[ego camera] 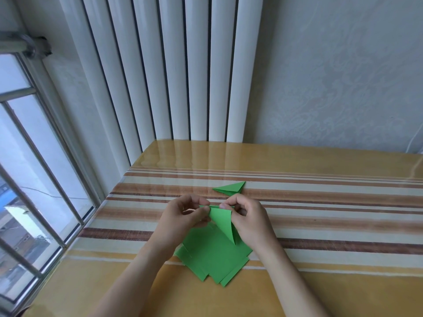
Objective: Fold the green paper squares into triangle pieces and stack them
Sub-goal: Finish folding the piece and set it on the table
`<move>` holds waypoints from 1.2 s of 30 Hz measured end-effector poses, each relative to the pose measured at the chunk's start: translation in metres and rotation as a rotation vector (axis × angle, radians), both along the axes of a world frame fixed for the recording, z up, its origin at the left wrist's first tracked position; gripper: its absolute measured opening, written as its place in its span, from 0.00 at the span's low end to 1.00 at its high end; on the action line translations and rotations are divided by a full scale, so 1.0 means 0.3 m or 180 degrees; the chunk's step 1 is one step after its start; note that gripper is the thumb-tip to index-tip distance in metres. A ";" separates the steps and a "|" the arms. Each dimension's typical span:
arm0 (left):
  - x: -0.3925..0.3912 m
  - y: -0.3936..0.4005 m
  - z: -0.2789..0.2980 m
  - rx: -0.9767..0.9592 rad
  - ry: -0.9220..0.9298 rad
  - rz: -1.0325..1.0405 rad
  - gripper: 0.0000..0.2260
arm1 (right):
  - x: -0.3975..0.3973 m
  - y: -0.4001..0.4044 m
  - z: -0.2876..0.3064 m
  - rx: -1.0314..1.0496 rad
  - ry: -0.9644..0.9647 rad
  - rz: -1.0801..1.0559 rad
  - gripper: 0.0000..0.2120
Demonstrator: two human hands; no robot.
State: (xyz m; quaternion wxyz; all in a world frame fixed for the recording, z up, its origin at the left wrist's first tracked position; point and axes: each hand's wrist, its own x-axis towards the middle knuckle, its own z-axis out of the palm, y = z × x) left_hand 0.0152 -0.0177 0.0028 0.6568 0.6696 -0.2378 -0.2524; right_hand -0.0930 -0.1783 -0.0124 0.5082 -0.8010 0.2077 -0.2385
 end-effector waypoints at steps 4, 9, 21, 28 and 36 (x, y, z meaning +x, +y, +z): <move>0.007 0.000 -0.006 -0.0065 -0.0206 0.0089 0.07 | -0.002 0.000 0.007 0.0032 0.0072 0.0047 0.08; 0.006 0.001 -0.007 -0.0103 -0.0352 0.0228 0.11 | -0.013 0.017 0.030 0.0127 0.0050 0.0051 0.13; -0.003 0.000 -0.002 -0.0031 -0.0477 0.0111 0.13 | -0.011 0.014 0.025 0.0187 0.0123 0.0050 0.05; 0.000 0.002 -0.002 -0.0141 -0.0241 -0.0037 0.13 | -0.016 0.014 0.019 0.0104 0.0064 0.0071 0.07; -0.004 0.001 0.000 -0.0194 0.0037 -0.0073 0.11 | -0.012 0.025 0.021 0.0336 0.0128 0.0329 0.08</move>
